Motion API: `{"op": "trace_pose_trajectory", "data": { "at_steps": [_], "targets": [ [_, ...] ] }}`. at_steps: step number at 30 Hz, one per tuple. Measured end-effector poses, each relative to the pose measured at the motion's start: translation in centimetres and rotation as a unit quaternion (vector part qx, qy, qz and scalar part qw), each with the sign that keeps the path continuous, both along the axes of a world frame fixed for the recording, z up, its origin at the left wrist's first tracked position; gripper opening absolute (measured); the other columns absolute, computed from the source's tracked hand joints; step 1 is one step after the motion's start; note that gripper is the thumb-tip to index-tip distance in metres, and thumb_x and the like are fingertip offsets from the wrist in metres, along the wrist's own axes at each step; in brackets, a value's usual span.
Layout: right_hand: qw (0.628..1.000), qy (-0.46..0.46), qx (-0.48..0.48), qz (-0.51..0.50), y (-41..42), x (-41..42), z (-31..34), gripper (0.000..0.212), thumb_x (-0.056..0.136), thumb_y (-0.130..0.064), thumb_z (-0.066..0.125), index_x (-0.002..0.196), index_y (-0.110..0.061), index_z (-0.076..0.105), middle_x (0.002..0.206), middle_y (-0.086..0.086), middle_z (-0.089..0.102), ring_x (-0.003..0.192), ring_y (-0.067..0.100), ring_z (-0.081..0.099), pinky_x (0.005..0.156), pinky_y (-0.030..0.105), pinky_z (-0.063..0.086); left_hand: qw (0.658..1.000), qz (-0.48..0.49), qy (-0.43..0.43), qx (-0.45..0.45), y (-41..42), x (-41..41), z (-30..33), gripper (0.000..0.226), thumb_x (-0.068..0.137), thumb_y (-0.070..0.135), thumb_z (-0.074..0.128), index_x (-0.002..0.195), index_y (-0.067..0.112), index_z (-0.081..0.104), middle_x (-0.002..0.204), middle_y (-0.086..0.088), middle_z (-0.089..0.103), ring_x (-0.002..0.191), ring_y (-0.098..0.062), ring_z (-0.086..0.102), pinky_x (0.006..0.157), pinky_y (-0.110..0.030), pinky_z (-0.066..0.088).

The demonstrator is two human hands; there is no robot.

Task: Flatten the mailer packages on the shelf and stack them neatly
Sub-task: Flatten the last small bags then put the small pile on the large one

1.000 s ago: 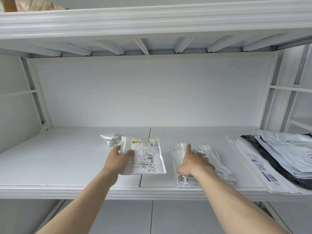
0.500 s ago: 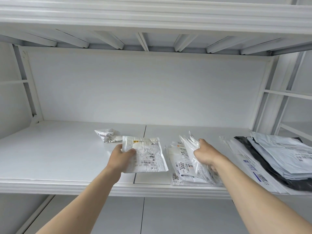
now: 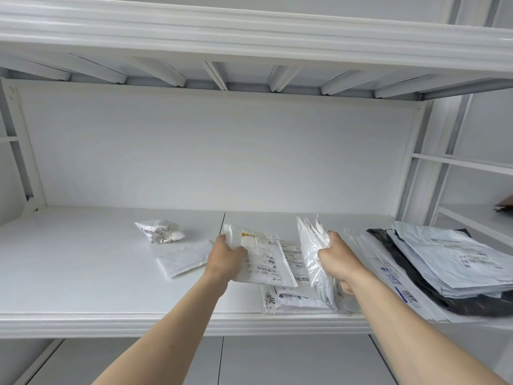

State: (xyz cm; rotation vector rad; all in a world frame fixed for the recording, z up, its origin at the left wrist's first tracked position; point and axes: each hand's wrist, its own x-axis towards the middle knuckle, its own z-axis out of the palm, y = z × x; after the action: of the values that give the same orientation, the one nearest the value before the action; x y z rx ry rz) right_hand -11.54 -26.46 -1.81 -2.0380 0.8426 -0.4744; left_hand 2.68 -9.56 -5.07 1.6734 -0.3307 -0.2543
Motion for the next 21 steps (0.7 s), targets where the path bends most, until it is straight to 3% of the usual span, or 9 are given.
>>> {"op": "trace_pose_trajectory", "data": {
  "at_steps": [3, 8, 12, 16, 21],
  "targets": [
    [0.999, 0.000, -0.032, -0.007, -0.1, -0.5, 1.3, 0.071, 0.092, 0.003, 0.032, 0.155, -0.016, 0.008, 0.159, 0.012, 0.024, 0.134, 0.030, 0.040, 0.096, 0.031, 0.037, 1.000, -0.011, -0.007, 0.026, -2.2, -0.4, 0.0, 0.033, 0.091, 0.010, 0.050, 0.122, 0.018, 0.047, 0.103, 0.000, 0.062, 0.100, -0.023, 0.061, 0.084, -0.036, 0.052],
    [0.991, 0.019, -0.130, -0.015, 0.1, -0.6, 3.8, 0.068, 0.092, 0.000, 0.035, 0.153, -0.014, 0.009, 0.150, 0.017, 0.035, 0.129, 0.036, 0.043, 0.096, 0.036, 0.039, 0.995, -0.046, -0.022, 0.080, -5.7, -2.4, -0.2, 0.049, 0.092, 0.013, 0.049, 0.140, 0.016, 0.037, 0.119, -0.006, 0.060, 0.109, -0.028, 0.057, 0.094, -0.040, 0.049],
    [0.980, 0.040, -0.192, -0.022, 0.0, -0.5, 4.8, 0.064, 0.092, 0.001, 0.037, 0.150, -0.013, 0.013, 0.141, 0.019, 0.039, 0.117, 0.040, 0.051, 0.082, 0.037, 0.041, 0.992, -0.053, -0.025, 0.110, -7.0, -3.8, -1.0, 0.063, 0.093, 0.020, 0.048, 0.149, 0.008, 0.020, 0.134, -0.013, 0.053, 0.120, -0.033, 0.053, 0.101, -0.040, 0.045],
    [0.969, 0.078, -0.235, -0.019, -0.1, -0.8, 4.9, 0.070, 0.093, 0.000, 0.038, 0.153, -0.015, 0.006, 0.145, 0.017, 0.036, 0.118, 0.039, 0.051, 0.082, 0.036, 0.040, 0.991, -0.064, -0.013, 0.114, -7.6, -5.0, -1.0, 0.071, 0.097, 0.023, 0.040, 0.154, 0.006, 0.003, 0.156, -0.012, 0.013, 0.128, -0.032, 0.043, 0.102, -0.035, 0.037],
    [0.954, 0.113, -0.278, -0.015, 0.0, -0.6, 4.6, 0.073, 0.092, 0.001, 0.042, 0.153, -0.013, 0.003, 0.144, 0.019, 0.035, 0.121, 0.037, 0.048, 0.087, 0.040, 0.042, 0.996, -0.045, -0.009, 0.080, -8.5, -5.3, -0.7, 0.064, 0.098, 0.024, 0.033, 0.155, 0.010, 0.007, 0.160, -0.004, 0.004, 0.142, -0.029, 0.024, 0.114, -0.042, 0.025]
  ]
}}
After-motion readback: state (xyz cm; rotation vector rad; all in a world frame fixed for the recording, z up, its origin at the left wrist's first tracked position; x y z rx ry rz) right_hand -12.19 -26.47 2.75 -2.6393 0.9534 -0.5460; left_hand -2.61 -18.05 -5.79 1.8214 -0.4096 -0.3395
